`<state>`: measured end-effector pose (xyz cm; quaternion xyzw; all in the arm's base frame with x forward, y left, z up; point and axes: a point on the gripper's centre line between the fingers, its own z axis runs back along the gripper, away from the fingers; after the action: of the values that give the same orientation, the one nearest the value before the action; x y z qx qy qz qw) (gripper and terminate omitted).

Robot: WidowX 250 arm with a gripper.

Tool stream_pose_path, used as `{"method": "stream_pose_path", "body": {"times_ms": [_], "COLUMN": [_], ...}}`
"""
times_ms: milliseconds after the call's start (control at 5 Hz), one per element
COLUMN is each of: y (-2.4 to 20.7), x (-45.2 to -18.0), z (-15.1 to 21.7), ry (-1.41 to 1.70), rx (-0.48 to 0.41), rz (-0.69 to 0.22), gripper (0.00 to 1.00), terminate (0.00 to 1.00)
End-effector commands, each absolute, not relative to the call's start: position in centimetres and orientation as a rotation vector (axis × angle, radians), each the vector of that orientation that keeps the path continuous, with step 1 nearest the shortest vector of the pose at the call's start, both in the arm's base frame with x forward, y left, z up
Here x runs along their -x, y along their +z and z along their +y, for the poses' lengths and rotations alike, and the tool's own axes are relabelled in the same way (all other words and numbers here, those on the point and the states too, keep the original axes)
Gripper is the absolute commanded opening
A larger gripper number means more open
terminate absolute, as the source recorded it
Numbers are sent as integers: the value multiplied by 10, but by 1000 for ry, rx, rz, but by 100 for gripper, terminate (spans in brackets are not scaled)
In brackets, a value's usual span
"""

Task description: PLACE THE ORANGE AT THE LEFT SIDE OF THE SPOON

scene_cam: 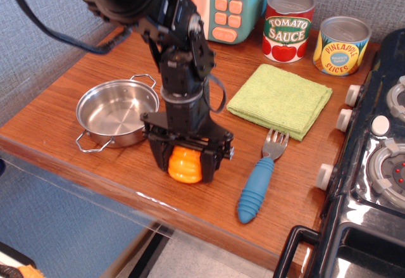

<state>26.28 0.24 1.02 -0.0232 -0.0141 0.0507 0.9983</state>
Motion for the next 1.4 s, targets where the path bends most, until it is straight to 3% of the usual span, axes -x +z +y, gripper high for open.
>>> {"method": "stream_pose_path", "body": {"times_ms": [0,400,600,1000,1200], "y": [23,103,129,126,120], "x": [-266,-276,-284,-300,-302], "z": [0,-10,-7,0,-2], "ry": [69,16,31,21,-7], "rx": [46,127,138,120,65], "rz": [-52,-241,-302,-268,-238], "gripper": [100,100,100,100,100], "terminate": [0,0,0,0,0]}}
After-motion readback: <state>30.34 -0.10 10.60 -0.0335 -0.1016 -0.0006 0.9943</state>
